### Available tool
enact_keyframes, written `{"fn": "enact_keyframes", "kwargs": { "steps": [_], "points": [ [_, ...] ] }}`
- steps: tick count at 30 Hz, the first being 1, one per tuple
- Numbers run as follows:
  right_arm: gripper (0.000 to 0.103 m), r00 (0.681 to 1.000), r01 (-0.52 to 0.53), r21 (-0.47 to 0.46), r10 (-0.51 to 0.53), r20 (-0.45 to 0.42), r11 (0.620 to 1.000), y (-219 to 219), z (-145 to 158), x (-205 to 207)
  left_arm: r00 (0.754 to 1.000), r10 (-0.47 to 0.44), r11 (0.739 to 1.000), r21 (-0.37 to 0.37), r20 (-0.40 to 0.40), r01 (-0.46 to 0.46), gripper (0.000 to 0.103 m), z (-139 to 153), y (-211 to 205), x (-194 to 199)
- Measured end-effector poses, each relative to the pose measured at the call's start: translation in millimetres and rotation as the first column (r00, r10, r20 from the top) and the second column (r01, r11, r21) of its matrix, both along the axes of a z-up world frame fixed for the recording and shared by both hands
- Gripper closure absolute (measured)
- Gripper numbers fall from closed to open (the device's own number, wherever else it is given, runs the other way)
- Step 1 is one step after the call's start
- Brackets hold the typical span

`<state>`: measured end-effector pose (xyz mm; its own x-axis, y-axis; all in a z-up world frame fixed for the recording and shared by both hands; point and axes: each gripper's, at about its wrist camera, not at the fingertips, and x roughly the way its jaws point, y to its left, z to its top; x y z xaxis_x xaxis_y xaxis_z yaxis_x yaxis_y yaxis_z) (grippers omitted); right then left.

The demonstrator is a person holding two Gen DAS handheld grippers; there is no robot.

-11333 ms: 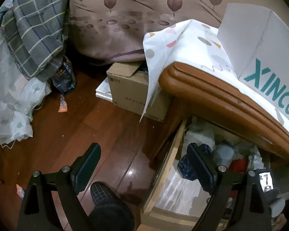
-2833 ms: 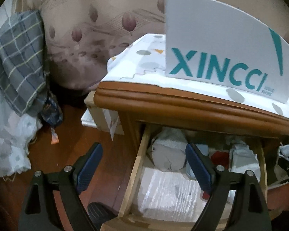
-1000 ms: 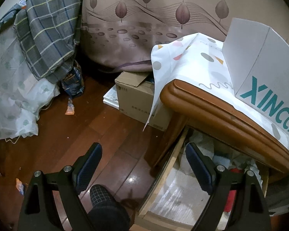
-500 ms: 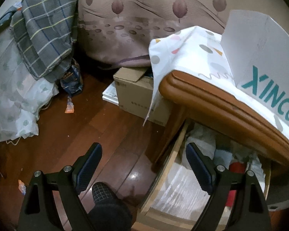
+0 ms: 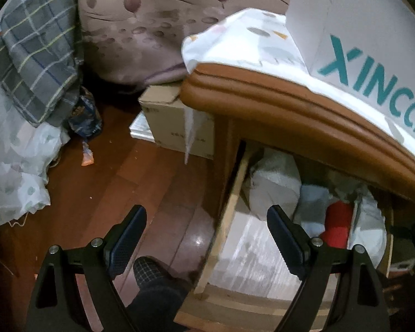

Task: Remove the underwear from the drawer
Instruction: 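Move the open right gripper back down into the drawer, then grasp the pale blue-white cloth in the drawer with the right gripper and lift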

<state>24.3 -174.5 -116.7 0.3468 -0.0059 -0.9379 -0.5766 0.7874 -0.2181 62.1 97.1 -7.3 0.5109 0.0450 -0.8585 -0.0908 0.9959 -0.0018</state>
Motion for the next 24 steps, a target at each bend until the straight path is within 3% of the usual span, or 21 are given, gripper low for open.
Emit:
{"fn": "enact_keyframes", "kwargs": {
  "steps": [5, 11, 24],
  "points": [
    [0.021, 0.999, -0.023, -0.05, 0.024, 0.023, 0.998, 2, -23, 12, 0.997, -0.035, 0.998, -0.061, -0.07, 0.031, 0.016, -14, -7, 2],
    [0.017, 0.999, -0.029, -0.047, 0.028, -0.022, 0.998, -4, -49, 27, 0.993, -0.086, 0.996, -0.009, -0.086, 0.085, 0.016, -20, -23, 2],
    [0.014, 0.993, -0.016, 0.01, 0.018, -0.12, 1.0, -11, -72, 45, 0.986, -0.118, 0.993, -0.019, -0.122, 0.117, 0.016, -33, -35, 4]
  ]
}}
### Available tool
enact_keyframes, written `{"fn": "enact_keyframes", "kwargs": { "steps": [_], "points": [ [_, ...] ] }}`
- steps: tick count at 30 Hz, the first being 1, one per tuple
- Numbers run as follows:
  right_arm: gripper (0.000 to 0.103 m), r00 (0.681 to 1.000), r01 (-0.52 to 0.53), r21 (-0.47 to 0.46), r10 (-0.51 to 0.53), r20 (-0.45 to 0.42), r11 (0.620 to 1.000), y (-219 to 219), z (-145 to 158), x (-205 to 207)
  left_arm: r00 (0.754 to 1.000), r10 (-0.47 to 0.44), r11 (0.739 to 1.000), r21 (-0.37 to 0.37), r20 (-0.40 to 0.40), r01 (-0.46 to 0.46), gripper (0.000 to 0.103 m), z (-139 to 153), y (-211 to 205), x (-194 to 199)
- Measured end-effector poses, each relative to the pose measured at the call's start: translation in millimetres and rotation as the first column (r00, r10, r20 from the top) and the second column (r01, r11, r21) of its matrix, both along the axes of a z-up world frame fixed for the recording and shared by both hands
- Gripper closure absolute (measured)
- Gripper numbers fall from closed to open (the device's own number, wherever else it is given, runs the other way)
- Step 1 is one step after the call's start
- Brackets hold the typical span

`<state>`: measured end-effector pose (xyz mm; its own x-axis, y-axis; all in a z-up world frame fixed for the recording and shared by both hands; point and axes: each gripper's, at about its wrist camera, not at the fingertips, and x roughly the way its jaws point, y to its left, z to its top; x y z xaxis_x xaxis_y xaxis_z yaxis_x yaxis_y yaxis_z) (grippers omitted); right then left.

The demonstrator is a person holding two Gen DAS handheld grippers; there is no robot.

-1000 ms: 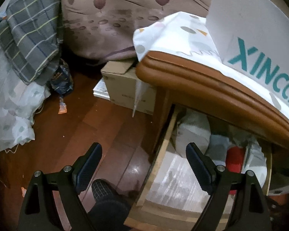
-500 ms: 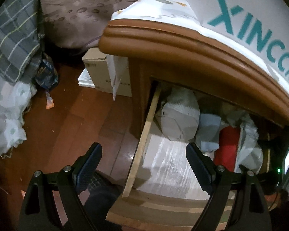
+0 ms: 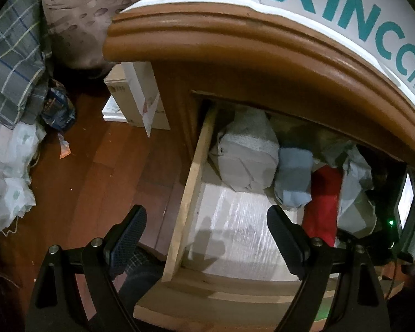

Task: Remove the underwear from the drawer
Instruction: 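Grasp the pale blue-white cloth in the drawer with the right gripper and lift, then grasp the red underwear with the left gripper while the right gripper holds the pale cloth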

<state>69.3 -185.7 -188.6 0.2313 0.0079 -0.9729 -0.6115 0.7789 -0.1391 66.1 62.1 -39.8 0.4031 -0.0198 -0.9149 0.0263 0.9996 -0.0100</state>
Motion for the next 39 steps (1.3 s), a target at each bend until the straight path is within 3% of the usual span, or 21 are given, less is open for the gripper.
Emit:
{"fn": "enact_keyframes", "kwargs": {
  "steps": [5, 9, 10, 14, 15, 21, 26, 32, 39],
  "points": [
    [0.016, 1.0, 0.018, -0.002, -0.018, 0.02, 1.0, 0, 2, 1, 1.0, -0.015, 0.999, 0.029, 0.002, 0.015, 0.016, -3, -3, 0],
    [0.043, 1.0, 0.027, 0.054, -0.027, 0.002, 0.998, 0, 13, -14, 1.0, -0.017, 0.999, 0.035, -0.009, 0.018, 0.016, -7, -4, 1],
    [0.046, 1.0, 0.016, 0.054, -0.016, 0.001, 0.998, 0, 15, -17, 1.0, -0.021, 0.999, 0.03, -0.012, 0.022, 0.016, -8, -6, 1],
    [0.088, 1.0, 0.004, 0.081, -0.003, -0.019, 0.997, -1, 25, -24, 0.999, -0.034, 0.999, -0.008, -0.031, 0.034, 0.016, -11, -10, 3],
    [0.091, 1.0, 0.007, 0.092, -0.005, -0.029, 0.996, 0, 28, -26, 0.999, -0.041, 0.999, -0.013, -0.036, 0.04, 0.016, -11, -12, 3],
    [0.092, 1.0, -0.008, 0.063, 0.009, -0.015, 0.998, -2, 40, -42, 0.991, -0.12, 0.992, -0.037, -0.06, 0.118, 0.016, -18, -37, -1],
    [0.092, 0.998, 0.02, 0.083, -0.025, 0.058, 0.996, -17, 71, -49, 0.979, -0.184, 0.983, -0.036, -0.085, 0.182, 0.016, -28, -59, -7],
    [0.092, 0.981, 0.132, 0.192, -0.155, 0.114, 0.973, -36, 108, -65, 0.964, -0.245, 0.97, -0.022, -0.107, 0.244, 0.016, -38, -78, -18],
    [0.092, 0.925, 0.293, 0.296, -0.348, 0.153, 0.909, -53, 126, -83, 0.953, -0.285, 0.958, -0.003, -0.104, 0.286, 0.016, -38, -95, -21]
  ]
}}
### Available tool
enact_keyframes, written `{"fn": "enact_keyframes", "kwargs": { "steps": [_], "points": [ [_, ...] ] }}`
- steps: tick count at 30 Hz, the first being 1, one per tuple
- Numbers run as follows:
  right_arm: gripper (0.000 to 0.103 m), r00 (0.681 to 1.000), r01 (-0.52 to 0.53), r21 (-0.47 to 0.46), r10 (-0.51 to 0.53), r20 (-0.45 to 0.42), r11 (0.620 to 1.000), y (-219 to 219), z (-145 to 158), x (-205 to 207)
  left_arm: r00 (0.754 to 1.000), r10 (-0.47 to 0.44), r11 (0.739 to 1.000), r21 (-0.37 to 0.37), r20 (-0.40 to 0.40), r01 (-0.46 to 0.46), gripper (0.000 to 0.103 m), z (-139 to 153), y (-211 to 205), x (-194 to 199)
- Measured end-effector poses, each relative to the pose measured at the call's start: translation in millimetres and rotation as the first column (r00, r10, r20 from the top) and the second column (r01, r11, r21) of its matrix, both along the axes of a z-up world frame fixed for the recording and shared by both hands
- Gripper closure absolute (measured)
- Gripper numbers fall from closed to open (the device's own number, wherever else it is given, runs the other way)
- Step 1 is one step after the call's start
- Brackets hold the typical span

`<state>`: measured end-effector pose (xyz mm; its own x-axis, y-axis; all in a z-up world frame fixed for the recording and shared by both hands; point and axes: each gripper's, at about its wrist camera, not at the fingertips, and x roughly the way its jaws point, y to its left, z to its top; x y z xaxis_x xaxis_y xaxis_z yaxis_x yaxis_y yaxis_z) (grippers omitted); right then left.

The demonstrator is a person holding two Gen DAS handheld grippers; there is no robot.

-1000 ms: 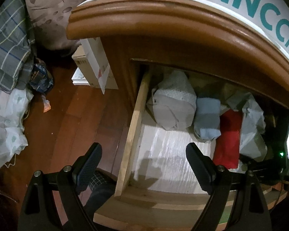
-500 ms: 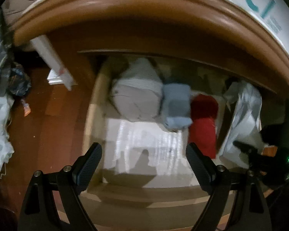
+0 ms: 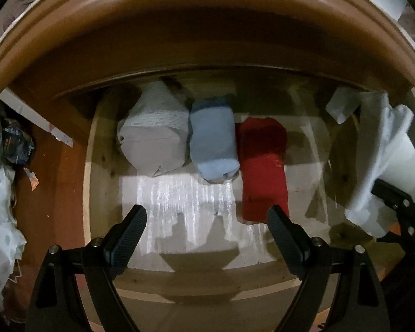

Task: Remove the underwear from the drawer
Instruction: 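Grasp the red underwear with the left gripper while the right gripper holds the pale cloth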

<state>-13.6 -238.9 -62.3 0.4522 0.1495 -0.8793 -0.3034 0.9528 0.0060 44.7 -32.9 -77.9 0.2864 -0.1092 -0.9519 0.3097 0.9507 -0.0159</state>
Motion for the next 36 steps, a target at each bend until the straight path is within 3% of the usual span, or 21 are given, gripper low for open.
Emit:
{"fn": "enact_keyframes", "kwargs": {
  "steps": [5, 14, 19, 25, 33, 36],
  "points": [
    [0.092, 0.997, 0.08, 0.048, -0.08, 0.006, 0.996, -13, -3, -14, 0.997, 0.01, 1.0, -0.028, -0.082, -0.013, 0.016, -11, -6, 11],
    [0.092, 0.972, 0.213, 0.185, -0.227, 0.06, 0.959, -40, 9, -38, 0.985, -0.012, 1.0, 0.017, -0.174, 0.016, 0.017, -32, -36, 24],
    [0.092, 0.962, 0.23, 0.263, -0.26, 0.082, 0.937, -49, 20, -41, 0.98, -0.012, 0.999, 0.028, -0.198, 0.018, 0.019, -40, -53, 28],
    [0.092, 0.945, 0.265, 0.279, -0.306, 0.116, 0.923, -58, 26, -57, 0.968, 0.006, 0.996, 0.088, -0.25, 0.016, 0.021, -58, -67, 37],
    [0.092, 0.93, 0.292, 0.337, -0.348, 0.118, 0.895, -71, 29, -54, 0.928, 0.088, 0.993, 0.105, -0.361, -0.053, 0.025, -82, -73, 60],
    [0.092, 0.927, 0.296, 0.376, -0.359, 0.107, 0.878, -72, 29, -54, 0.925, 0.08, 0.992, 0.124, -0.372, -0.036, 0.027, -93, -79, 63]
  ]
}}
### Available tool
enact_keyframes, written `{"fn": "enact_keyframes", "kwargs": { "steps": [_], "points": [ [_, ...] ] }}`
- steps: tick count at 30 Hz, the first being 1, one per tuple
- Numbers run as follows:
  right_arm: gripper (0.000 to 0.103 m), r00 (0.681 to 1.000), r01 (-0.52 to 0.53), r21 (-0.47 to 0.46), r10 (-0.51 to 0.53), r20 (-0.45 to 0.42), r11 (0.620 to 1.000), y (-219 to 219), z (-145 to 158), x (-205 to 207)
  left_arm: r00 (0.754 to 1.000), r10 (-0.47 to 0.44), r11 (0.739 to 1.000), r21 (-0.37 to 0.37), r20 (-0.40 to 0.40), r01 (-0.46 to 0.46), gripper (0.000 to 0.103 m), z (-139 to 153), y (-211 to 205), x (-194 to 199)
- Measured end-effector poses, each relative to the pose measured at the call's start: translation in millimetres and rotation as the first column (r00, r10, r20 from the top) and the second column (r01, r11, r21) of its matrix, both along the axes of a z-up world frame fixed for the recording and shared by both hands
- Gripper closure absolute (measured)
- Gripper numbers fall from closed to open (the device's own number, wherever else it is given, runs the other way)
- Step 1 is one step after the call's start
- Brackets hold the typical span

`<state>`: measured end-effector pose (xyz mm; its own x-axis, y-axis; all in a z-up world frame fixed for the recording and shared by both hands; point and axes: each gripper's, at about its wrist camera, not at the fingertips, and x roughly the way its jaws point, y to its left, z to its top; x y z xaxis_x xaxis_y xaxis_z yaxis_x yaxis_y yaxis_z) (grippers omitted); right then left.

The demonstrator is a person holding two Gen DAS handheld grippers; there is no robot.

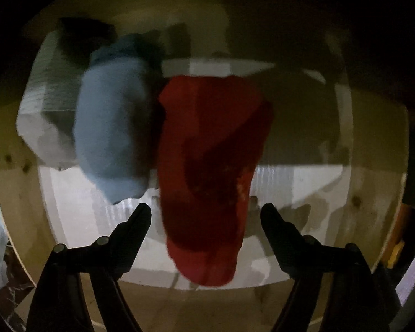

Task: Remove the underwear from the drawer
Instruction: 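Grasp the red underwear with the left gripper while the right gripper holds the pale cloth, then lift the red underwear out and carry it over the white box with the left gripper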

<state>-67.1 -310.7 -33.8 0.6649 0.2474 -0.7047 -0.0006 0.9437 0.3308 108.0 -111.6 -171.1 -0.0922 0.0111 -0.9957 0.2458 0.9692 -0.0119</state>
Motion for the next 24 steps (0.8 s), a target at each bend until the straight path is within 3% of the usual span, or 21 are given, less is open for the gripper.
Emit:
{"fn": "enact_keyframes", "kwargs": {
  "steps": [5, 7, 12, 24],
  "points": [
    [0.092, 1.0, -0.003, 0.017, 0.003, 0.001, 1.0, 1, 0, 4, 1.0, 0.006, 1.0, 0.001, -0.008, -0.006, 0.065, -1, 2, 4],
    [0.092, 1.0, -0.017, 0.022, 0.017, 0.001, 1.0, 5, 0, 5, 1.0, -0.004, 1.0, -0.011, -0.007, 0.004, 0.073, 1, 2, 4],
    [0.092, 1.0, -0.031, 0.005, 0.031, 0.004, 1.0, 11, 1, 8, 1.0, -0.007, 0.999, -0.044, 0.008, 0.007, 0.08, 12, 7, 7],
    [0.092, 0.999, -0.036, -0.021, 0.035, -0.006, 0.999, 17, -2, 11, 0.992, -0.082, 0.992, -0.088, 0.099, 0.091, 0.081, 77, 48, -25]
  ]
}}
